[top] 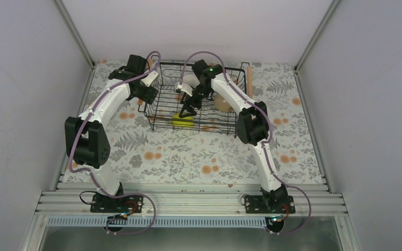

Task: Unload the bowls from the dish rack

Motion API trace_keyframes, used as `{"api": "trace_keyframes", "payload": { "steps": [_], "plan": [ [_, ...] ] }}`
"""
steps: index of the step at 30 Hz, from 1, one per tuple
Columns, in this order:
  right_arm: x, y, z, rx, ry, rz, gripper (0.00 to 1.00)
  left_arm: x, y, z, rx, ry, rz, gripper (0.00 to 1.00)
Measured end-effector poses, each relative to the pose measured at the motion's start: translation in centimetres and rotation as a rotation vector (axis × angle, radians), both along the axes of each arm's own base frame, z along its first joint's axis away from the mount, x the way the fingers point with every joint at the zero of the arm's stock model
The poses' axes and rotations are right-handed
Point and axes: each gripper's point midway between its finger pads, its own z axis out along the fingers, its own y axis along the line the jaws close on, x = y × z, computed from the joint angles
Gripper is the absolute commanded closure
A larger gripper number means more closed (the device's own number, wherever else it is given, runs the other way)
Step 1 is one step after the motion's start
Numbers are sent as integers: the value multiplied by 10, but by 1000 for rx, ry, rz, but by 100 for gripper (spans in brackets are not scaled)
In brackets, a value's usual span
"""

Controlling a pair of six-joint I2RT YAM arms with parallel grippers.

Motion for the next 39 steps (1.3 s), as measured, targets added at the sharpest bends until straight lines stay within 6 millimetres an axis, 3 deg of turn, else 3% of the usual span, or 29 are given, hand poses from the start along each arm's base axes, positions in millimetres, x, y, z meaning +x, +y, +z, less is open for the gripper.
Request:
{"api": "trace_keyframes", "payload": {
  "steps": [9,18,24,33,39],
  "plan": [
    [11,0,1,18,-27,-21,0,-1,0,0,-2,-6,-1,21],
    [60,-29,-12,1,-127,-113,0,-1,0,0,-3,-7,-2,22],
    [64,-55,-71,-149,-98,-130,0,-1,0,0,-4,-7,-2,21],
    [64,-58,-63,-156,-104,-133,0,0,0,1,-3,-8,-4,22],
    [59,-58,-28,-127,-133,-132,0,-1,0,1,-3,-7,-5,22]
  ]
}}
